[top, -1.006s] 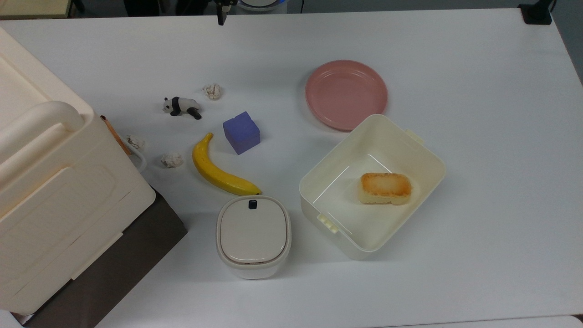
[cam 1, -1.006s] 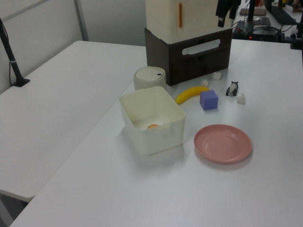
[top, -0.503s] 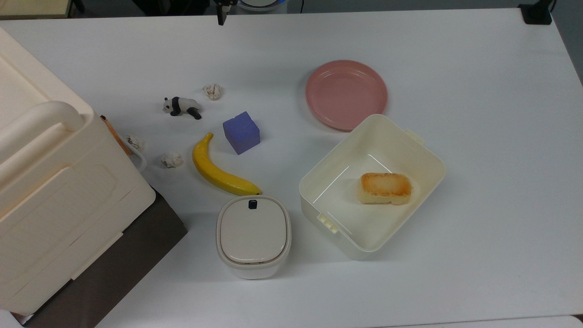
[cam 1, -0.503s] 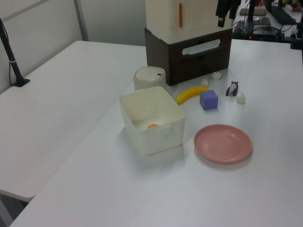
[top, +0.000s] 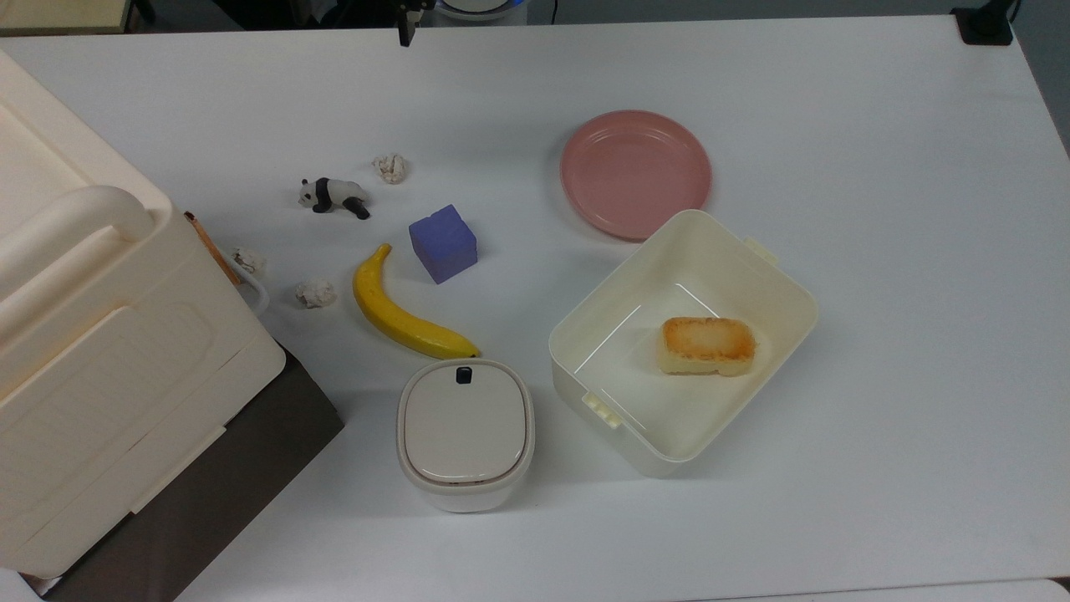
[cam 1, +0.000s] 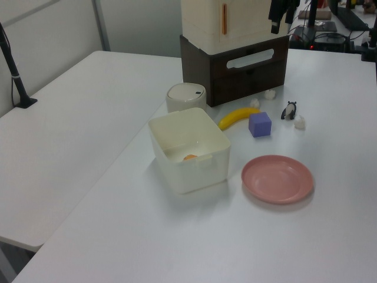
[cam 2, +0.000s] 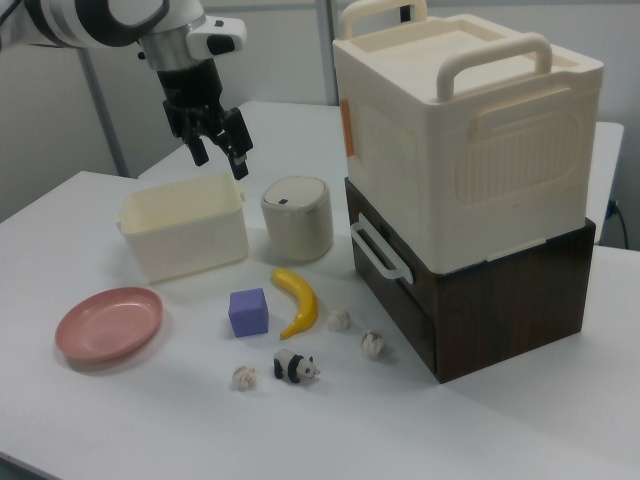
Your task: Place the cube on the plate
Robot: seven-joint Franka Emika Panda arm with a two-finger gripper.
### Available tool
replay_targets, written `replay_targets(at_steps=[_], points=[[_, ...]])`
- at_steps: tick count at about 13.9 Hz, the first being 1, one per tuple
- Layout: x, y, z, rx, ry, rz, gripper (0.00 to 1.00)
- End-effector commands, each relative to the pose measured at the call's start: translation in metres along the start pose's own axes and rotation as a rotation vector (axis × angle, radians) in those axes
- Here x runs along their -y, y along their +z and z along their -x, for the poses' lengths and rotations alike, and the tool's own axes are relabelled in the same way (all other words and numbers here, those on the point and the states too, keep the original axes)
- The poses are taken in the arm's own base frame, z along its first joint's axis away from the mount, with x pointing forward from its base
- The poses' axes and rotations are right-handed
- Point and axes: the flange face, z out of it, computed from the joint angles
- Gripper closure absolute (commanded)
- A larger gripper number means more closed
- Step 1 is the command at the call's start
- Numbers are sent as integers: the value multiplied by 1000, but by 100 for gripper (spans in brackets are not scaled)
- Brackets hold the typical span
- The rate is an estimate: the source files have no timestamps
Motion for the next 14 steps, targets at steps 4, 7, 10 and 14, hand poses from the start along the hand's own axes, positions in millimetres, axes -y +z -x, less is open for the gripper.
replay_targets(at_steps=[4, 7, 10, 14], points=[[-2, -4, -1, -15, 63, -12, 0], [-2, -5, -3, -29, 63, -13, 0], [-5, -6, -5, -47, 59, 10, 0], [-7, -5, -7, -60, 38, 70, 0]])
